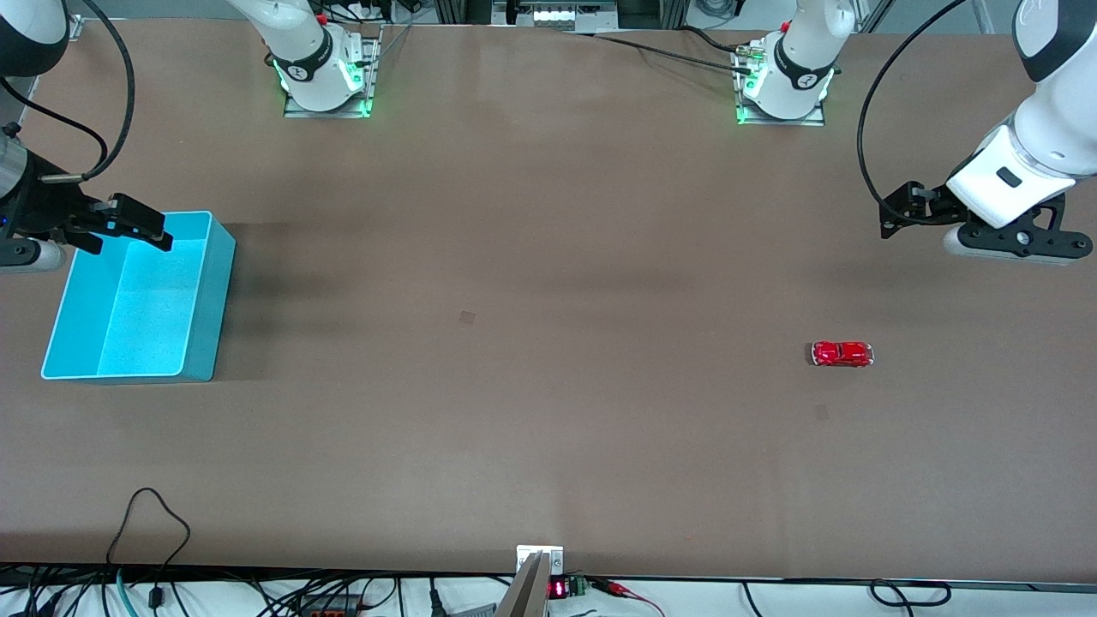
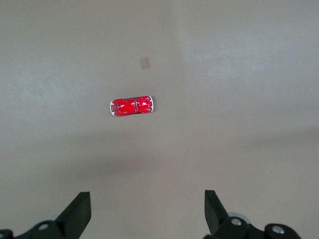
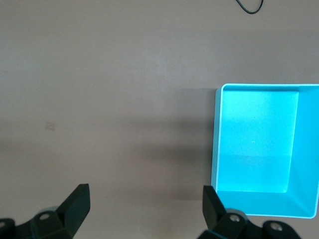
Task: Wind red beetle toy and store in blue box
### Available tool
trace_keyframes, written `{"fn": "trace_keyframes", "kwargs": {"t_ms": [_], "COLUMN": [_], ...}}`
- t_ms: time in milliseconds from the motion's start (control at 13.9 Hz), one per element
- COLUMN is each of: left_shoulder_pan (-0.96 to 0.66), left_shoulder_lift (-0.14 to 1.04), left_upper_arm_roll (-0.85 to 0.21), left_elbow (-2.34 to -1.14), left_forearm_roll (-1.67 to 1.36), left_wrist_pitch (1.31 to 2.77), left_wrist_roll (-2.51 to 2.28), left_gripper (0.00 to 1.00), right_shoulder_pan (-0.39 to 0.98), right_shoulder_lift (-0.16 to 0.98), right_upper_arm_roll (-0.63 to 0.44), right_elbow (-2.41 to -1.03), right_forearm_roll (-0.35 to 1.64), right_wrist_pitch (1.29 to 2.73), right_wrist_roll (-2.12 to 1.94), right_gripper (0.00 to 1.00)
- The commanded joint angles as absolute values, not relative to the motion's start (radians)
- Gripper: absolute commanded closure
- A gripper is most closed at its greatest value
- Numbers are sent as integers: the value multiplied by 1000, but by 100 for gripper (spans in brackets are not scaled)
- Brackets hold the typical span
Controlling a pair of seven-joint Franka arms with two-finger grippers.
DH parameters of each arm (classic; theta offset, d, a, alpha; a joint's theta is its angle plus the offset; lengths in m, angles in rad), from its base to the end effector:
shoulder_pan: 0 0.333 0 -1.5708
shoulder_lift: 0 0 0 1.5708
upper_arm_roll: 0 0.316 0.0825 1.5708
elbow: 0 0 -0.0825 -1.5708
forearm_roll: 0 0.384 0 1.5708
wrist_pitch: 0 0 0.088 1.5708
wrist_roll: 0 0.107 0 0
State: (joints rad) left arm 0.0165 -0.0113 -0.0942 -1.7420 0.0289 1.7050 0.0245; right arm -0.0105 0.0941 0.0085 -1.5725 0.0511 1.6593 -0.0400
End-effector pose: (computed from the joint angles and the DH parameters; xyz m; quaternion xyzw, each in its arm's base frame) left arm 0.5549 -0.0407 0.5610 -0.9984 0.0532 0.0125 0.0152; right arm 0.5892 0.0037 0.5777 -0.9995 -0.0166 0.0031 0.0259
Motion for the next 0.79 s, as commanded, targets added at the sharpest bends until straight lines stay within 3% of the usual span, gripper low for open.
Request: {"fn": "trace_keyframes", "kwargs": {"t_ms": [0, 717], "left_shoulder_pan": [11, 5], "left_shoulder_lift": [-9, -9], "left_upper_arm_roll": [-91, -91], "left_elbow": [-1718, -1715], "left_forearm_roll": [11, 9], "left_wrist_pitch": [1683, 1651], "left_wrist_roll": [28, 18], "left_gripper": [0, 0], "right_shoulder_pan": [-17, -14], "right_shoulder_lift": [83, 83], "right_upper_arm_roll": [11, 12], "right_elbow": [-1575, -1575], "right_forearm_roll": [58, 58], "right_wrist_pitch": [1644, 1646], "right_wrist_roll": [-38, -37], "right_gripper": [0, 0]}}
